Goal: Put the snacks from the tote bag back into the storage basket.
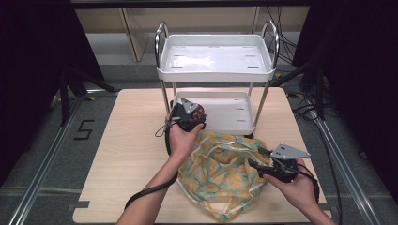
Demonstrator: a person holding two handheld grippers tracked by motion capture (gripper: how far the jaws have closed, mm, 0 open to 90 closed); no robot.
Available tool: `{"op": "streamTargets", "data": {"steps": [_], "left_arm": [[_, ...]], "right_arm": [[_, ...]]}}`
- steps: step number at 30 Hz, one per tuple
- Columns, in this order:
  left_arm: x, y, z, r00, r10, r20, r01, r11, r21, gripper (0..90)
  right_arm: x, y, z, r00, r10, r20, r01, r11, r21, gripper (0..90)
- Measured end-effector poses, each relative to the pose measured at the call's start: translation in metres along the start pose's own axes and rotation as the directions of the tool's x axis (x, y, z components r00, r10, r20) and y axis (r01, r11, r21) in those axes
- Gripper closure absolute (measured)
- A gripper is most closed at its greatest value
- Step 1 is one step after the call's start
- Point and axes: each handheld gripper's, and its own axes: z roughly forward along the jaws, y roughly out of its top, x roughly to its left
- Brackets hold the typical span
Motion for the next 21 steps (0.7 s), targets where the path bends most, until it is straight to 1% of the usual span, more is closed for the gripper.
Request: {"op": "streamTargets", "data": {"steps": [1, 2, 3, 4, 5, 6, 7, 8, 11, 12, 13, 16, 17, 18, 19, 21], "left_arm": [[0.0006, -0.0001, 0.0006, 1.0, 0.002, 0.0, -0.002, 1.0, 0.004, 25.4], [0.0009, -0.0001, 0.0011, 1.0, 0.006, -0.002, -0.006, 1.0, 0.005, 25.4], [0.0018, 0.0002, 0.0011, 0.9997, 0.026, -0.006, -0.026, 0.9997, 0.005, 25.4], [0.0006, -0.0005, 0.0022, 1.0, -0.001, 0.0, 0.001, 1.0, 0.002, 25.4], [0.0007, -0.0006, 0.0026, 1.0, -0.003, -0.001, 0.003, 1.0, 0.001, 25.4], [0.0012, -0.0009, 0.0032, 1.0, -0.001, -0.003, 0.001, 1.0, 0.002, 25.4], [0.0022, -0.0009, 0.0032, 0.9998, 0.016, -0.008, -0.016, 0.9998, 0.008, 25.4], [0.0018, -0.0017, 0.004, 1.0, 0.003, -0.007, -0.003, 0.9999, 0.012, 25.4], [0.003, -0.0035, 0.0069, 1.0, 0.002, -0.008, -0.002, 0.9999, 0.01, 25.3], [0.0041, -0.0035, 0.0071, 0.9998, 0.017, -0.011, -0.017, 0.9998, 0.011, 25.4], [0.0032, -0.0041, 0.0074, 0.9999, 0.001, -0.017, -0.001, 0.9999, 0.015, 25.4], [0.0037, -0.0048, 0.0089, 0.9999, 0.001, -0.015, -0.001, 0.9998, 0.018, 25.4], [0.004, -0.005, 0.0091, 0.9999, 0.003, -0.016, -0.002, 0.9997, 0.024, 25.3], [0.0053, -0.0052, 0.0096, 0.9997, 0.018, -0.013, -0.018, 0.9995, 0.027, 25.3], [0.0065, -0.006, 0.0099, 0.9992, 0.025, -0.03, -0.024, 0.9986, 0.047, 25.3], [0.0063, -0.0063, 0.0102, 0.9994, 0.021, -0.029, -0.02, 0.9988, 0.045, 25.3]], "right_arm": [[0.0013, 0.0, -0.0006, 0.9998, 0.018, -0.008, -0.018, 1.0, 0.014, 41.4], [0.0003, -0.0001, 0.0, 1.0, -0.001, 0.001, 0.001, 1.0, 0.002, 41.3], [0.0003, -0.0001, 0.0, 1.0, -0.002, 0.0, 0.002, 1.0, 0.003, 41.3], [0.0005, -0.0002, 0.0003, 1.0, 0.0, 0.001, 0.0, 1.0, 0.001, 41.3], [0.0007, -0.0002, 0.0005, 1.0, 0.001, -0.001, -0.001, 1.0, 0.001, 41.3], [0.0006, -0.0001, 0.0005, 1.0, -0.001, -0.001, 0.001, 1.0, 0.001, 41.3], [0.0007, -0.0002, 0.0005, 1.0, -0.001, -0.001, 0.001, 1.0, 0.001, 41.3], [0.0007, -0.0003, 0.0005, 1.0, 0.0, -0.001, 0.0, 1.0, 0.001, 41.3], [0.0005, -0.0003, 0.0004, 1.0, -0.003, 0.002, 0.003, 1.0, 0.002, 41.3], [0.0005, -0.0003, 0.0004, 1.0, -0.003, 0.001, 0.003, 1.0, 0.002, 41.3], [0.0006, -0.0004, 0.0004, 1.0, -0.002, 0.001, 0.002, 1.0, 0.003, 41.3], [0.0007, -0.0004, 0.0006, 1.0, -0.002, -0.001, 0.002, 1.0, 0.004, 41.3], [0.0001, -0.0007, 0.0016, 1.0, -0.009, 0.001, 0.009, 1.0, -0.004, 41.3], [0.0001, -0.0007, 0.0016, 1.0, -0.009, 0.001, 0.009, 1.0, -0.004, 41.3], [0.0006, -0.0007, 0.0013, 1.0, -0.005, -0.001, 0.005, 1.0, 0.0, 41.3], [0.0007, -0.0007, 0.0014, 1.0, -0.005, -0.001, 0.005, 1.0, -0.001, 41.3]]}}
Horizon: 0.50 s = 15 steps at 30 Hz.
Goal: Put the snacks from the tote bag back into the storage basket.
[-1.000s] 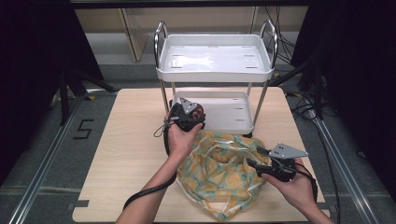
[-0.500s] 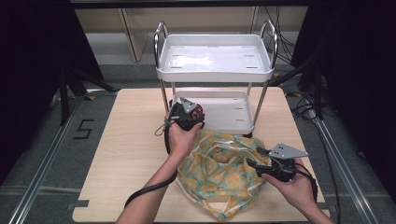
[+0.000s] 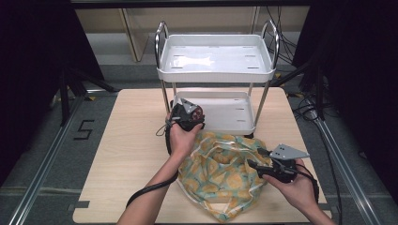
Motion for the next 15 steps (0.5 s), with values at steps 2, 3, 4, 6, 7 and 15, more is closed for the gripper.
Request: {"op": "streamTargets", "data": {"steps": [2, 3, 4, 6, 7, 15], "left_arm": [[0.0004, -0.0014, 0.0025, 0.9999, -0.015, 0.003, 0.015, 0.9998, -0.016, 25.3], [0.0004, -0.0014, 0.0025, 0.9999, -0.015, 0.003, 0.015, 0.9998, -0.016, 25.4], [-0.0004, -0.0013, 0.0021, 0.9997, -0.022, 0.003, 0.022, 0.9997, -0.012, 25.3], [0.0009, -0.0009, 0.0021, 1.0, -0.001, 0.002, 0.001, 0.9999, -0.01, 25.3], [0.0009, -0.0009, 0.0021, 1.0, -0.001, 0.002, 0.001, 0.9999, -0.01, 25.3], [0.0006, -0.0022, 0.0045, 0.9999, -0.016, 0.005, 0.016, 0.9998, -0.006, 25.3]], "right_arm": [[0.0002, 0.0001, -0.0004, 1.0, 0.0, -0.004, 0.0, 1.0, 0.006, 41.3], [0.0002, 0.0001, -0.0004, 1.0, 0.0, -0.004, 0.0, 1.0, 0.006, 41.3], [0.0005, -0.0004, 0.0001, 1.0, -0.001, -0.001, 0.001, 1.0, 0.001, 41.3], [0.0003, -0.0002, -0.0001, 1.0, -0.005, -0.006, 0.005, 1.0, 0.005, 41.3], [0.0003, -0.0002, -0.0001, 1.0, -0.005, -0.006, 0.005, 1.0, 0.005, 41.3], [0.0009, 0.0002, -0.0001, 1.0, -0.004, -0.006, 0.005, 1.0, 0.009, 41.3]]}}
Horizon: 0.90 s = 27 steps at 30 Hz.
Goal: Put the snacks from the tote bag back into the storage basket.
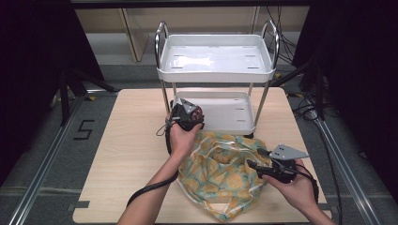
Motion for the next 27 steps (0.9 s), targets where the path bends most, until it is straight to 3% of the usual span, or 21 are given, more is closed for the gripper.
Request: {"op": "streamTargets", "data": {"steps": [27], "left_arm": [[0.0039, -0.0046, 0.0071, 0.9998, -0.013, -0.016, 0.013, 0.9997, 0.021, 25.3]], "right_arm": [[0.0001, -0.0009, 0.0019, 1.0, -0.009, -0.001, 0.009, 1.0, -0.005, 41.2]]}}
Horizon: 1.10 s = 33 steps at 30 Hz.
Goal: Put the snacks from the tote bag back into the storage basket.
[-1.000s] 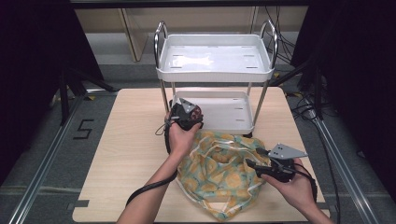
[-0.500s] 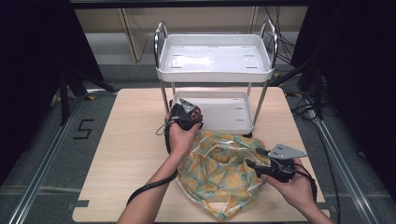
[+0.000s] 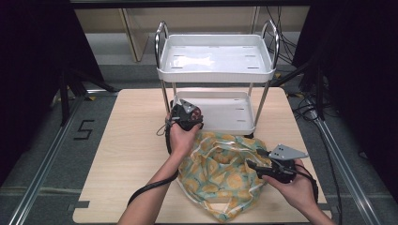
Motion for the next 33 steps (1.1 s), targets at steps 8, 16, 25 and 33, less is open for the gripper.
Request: {"op": "streamTargets", "data": {"steps": [8, 16, 25, 33], "left_arm": [[0.0008, -0.0018, 0.0028, 1.0, 0.0, 0.003, 0.0, 1.0, 0.001, 25.2], [0.0011, -0.0031, 0.0052, 1.0, -0.004, 0.0, 0.004, 1.0, 0.005, 25.2], [0.0015, -0.0058, 0.0078, 0.9998, -0.018, 0.011, 0.018, 0.9997, 0.016, 25.2], [0.002, -0.0071, 0.0093, 0.9996, -0.026, 0.015, 0.025, 0.9996, 0.011, 25.1]], "right_arm": [[-0.0001, 0.0002, -0.0003, 1.0, -0.007, 0.0, 0.007, 1.0, 0.005, 41.2], [0.0003, 0.0004, -0.0009, 1.0, 0.007, -0.002, -0.007, 1.0, 0.014, 40.9], [0.0007, 0.0002, -0.0005, 0.9999, 0.012, -0.004, -0.012, 1.0, 0.015, 40.3], [-0.0001, -0.0005, 0.0007, 1.0, -0.003, 0.001, 0.003, 1.0, 0.005, 40.0]]}}
